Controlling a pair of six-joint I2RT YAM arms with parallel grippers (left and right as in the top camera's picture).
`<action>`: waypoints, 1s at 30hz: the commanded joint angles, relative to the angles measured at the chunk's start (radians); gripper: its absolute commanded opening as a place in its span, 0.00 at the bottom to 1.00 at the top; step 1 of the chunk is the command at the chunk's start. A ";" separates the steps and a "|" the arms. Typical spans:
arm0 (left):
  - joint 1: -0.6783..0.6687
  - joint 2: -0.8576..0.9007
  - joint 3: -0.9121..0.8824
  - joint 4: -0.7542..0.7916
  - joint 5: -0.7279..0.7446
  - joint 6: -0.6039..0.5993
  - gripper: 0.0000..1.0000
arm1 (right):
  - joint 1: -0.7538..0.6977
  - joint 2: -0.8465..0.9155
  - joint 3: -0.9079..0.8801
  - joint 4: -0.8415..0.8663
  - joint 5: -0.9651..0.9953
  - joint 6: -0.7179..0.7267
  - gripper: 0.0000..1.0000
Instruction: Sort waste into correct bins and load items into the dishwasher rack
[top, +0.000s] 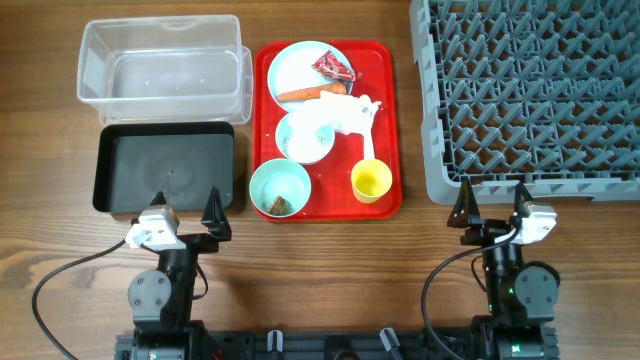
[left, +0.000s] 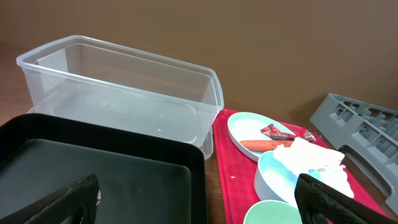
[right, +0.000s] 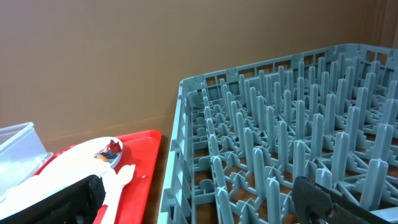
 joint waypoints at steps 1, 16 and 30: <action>-0.004 -0.006 -0.006 0.000 -0.010 -0.005 1.00 | -0.004 0.005 -0.002 0.001 -0.017 0.012 1.00; -0.004 -0.006 -0.006 0.000 -0.010 -0.005 1.00 | -0.004 0.005 -0.002 0.001 -0.017 0.012 1.00; -0.004 -0.006 -0.006 0.000 -0.010 -0.005 1.00 | -0.004 0.005 -0.002 0.002 -0.017 0.034 1.00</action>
